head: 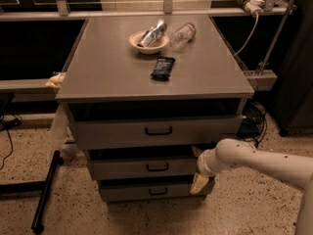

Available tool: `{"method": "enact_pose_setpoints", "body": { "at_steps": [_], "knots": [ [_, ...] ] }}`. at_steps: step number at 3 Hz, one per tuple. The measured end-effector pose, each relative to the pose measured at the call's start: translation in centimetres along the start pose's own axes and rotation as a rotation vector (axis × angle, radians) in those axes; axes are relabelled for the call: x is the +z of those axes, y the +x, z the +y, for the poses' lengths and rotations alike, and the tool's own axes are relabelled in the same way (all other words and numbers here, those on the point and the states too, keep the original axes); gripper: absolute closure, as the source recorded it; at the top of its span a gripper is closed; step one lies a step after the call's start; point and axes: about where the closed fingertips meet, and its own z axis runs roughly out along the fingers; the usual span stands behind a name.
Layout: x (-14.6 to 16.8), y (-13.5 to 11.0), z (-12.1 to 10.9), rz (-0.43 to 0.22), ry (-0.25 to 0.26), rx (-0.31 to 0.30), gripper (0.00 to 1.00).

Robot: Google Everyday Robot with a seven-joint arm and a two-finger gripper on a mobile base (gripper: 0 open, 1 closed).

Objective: Open middle drawer

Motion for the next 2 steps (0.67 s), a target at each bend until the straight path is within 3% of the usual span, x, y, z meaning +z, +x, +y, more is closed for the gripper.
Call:
{"method": "enact_pose_setpoints", "body": {
  "at_steps": [1, 2],
  "knots": [
    [3.16, 0.47, -2.05, -0.017, -0.037, -0.021, 0.00],
    [3.18, 0.48, -2.16, -0.017, -0.036, -0.020, 0.00]
  ]
}}
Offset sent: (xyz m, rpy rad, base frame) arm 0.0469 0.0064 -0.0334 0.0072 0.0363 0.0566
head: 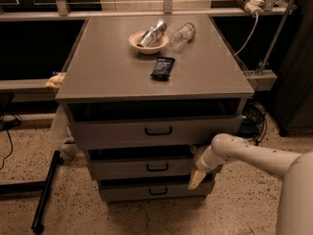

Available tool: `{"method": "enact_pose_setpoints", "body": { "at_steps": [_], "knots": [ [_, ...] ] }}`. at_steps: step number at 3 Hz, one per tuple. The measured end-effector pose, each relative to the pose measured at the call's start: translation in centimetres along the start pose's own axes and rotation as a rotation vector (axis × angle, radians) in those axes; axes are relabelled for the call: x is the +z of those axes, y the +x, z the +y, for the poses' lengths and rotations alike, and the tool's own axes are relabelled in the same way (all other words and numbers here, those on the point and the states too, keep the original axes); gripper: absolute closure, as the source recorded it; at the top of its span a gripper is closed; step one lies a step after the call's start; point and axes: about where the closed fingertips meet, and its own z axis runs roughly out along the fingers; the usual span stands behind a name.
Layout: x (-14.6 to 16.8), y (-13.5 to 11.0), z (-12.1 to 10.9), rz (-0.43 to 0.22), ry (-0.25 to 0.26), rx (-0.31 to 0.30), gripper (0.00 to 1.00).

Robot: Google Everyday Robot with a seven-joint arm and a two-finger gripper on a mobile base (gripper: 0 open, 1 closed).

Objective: Open middle drawer

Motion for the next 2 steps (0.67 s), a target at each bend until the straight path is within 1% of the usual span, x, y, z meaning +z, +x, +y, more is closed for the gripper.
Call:
{"method": "enact_pose_setpoints", "body": {
  "at_steps": [2],
  "knots": [
    [0.74, 0.71, 1.33, 0.033, -0.053, 0.030, 0.00]
  ]
}}
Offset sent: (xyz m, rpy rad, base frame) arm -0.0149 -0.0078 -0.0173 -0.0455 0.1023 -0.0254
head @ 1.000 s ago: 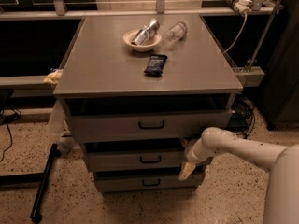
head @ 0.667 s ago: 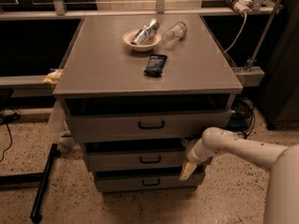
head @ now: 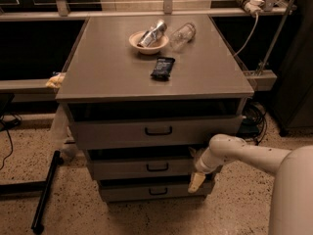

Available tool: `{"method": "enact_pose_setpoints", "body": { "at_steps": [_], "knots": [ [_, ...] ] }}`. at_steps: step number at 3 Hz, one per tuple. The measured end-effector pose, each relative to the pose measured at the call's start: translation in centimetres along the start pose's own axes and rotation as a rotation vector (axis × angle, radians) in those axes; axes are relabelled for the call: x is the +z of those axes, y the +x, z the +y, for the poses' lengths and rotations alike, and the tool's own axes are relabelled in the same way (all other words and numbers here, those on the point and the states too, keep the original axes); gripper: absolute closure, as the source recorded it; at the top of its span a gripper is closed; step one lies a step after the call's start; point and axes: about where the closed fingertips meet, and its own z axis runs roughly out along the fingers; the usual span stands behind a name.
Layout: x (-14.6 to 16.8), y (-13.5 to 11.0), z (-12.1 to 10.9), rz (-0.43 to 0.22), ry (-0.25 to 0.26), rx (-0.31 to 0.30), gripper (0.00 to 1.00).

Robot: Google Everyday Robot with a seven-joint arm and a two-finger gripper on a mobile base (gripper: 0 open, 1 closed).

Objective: Open middle drawer

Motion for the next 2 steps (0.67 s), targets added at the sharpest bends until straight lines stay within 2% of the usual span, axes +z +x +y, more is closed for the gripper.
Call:
{"method": "enact_pose_setpoints", "body": {
  "at_steps": [2],
  "knots": [
    [-0.63, 0.48, 1.20, 0.039, -0.049, 0.016, 0.00]
  ]
}}
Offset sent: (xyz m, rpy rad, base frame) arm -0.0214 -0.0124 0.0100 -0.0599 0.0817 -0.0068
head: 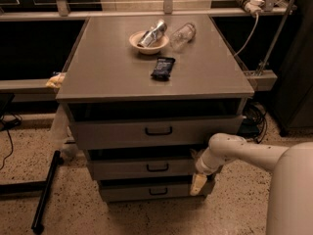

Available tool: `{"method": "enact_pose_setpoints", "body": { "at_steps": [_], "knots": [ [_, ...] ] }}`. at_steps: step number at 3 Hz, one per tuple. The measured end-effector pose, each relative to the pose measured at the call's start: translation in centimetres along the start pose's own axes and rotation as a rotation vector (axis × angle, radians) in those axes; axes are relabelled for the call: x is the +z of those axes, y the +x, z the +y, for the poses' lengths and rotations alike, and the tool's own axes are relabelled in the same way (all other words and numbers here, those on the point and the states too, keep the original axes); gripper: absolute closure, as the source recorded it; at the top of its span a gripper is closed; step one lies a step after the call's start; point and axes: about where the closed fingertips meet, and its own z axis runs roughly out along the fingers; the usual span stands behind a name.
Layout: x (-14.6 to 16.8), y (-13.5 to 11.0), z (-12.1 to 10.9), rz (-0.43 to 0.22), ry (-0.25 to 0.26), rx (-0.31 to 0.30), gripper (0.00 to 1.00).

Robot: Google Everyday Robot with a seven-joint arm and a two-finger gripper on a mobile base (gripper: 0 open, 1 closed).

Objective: Open middle drawer

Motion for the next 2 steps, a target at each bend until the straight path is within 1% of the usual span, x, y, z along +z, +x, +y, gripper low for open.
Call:
{"method": "enact_pose_setpoints", "body": {
  "at_steps": [1, 2],
  "knots": [
    [-1.3, 0.3, 1.4, 0.022, -0.024, 0.019, 0.00],
    [-2.6, 0.8, 3.5, 0.035, -0.059, 0.049, 0.00]
  ]
}}
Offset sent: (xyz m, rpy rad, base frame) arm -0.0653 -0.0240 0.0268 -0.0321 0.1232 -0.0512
